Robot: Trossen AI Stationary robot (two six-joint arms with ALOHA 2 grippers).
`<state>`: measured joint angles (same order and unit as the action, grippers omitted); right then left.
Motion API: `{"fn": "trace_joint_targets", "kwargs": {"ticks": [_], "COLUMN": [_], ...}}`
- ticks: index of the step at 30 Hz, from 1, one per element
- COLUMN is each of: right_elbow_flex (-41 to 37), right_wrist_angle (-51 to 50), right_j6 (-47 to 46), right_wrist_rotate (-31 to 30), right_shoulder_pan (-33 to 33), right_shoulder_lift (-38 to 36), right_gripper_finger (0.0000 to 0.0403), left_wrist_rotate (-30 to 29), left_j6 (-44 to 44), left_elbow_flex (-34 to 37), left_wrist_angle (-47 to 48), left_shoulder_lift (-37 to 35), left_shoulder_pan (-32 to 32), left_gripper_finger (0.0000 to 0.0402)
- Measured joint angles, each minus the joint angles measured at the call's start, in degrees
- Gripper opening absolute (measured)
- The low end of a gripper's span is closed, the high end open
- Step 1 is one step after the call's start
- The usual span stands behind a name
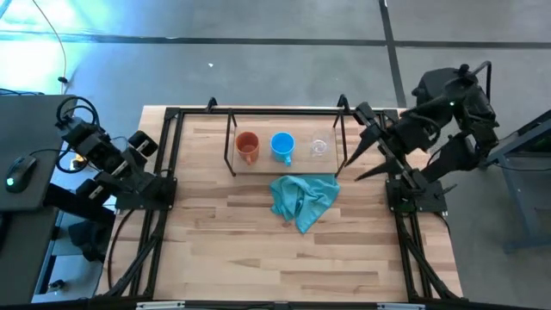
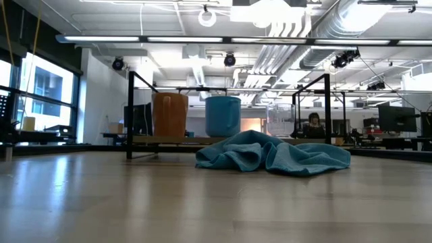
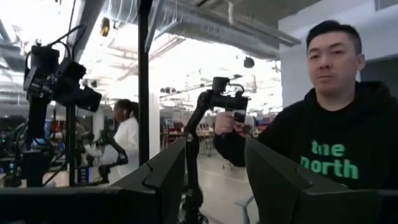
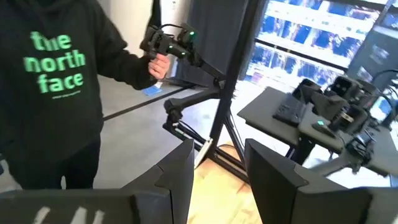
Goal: Stack small to large cups/mugs on shelf
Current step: Return to Home Position
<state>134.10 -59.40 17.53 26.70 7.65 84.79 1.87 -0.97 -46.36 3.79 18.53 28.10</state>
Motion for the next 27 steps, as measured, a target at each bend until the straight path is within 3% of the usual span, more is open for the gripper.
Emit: {"fn": "trace_joint_targets", "kwargs": {"ticks": [15,20,27], "right_elbow_flex": [0.0,0.0,0.0], "right_wrist_angle": [-0.72,-0.87,-1.66], "right_j6": [-0.53,-0.53,-0.52], "right_wrist_rotate": [0.61,0.77,0.76], "right_shoulder_pan": [-3.18,-3.18,-3.18], "right_shoulder_lift": [0.0,0.0,0.0], "right_gripper_finger": [0.0135,0.0135,0.0135], "left_wrist_rotate": [-1.97,-6.88,-12.16], "left_j6": [1.28,2.2,2.84], "left_elbow_flex": [8.79,12.68,14.78], "left_wrist_angle": [3.1,3.06,1.87], "left_shoulder_lift": [-13.77,-18.31,-18.16], "left_shoulder_pan": [0.02,0.02,0.03], "left_gripper_finger": [0.0154,0.0154,0.0154]}}
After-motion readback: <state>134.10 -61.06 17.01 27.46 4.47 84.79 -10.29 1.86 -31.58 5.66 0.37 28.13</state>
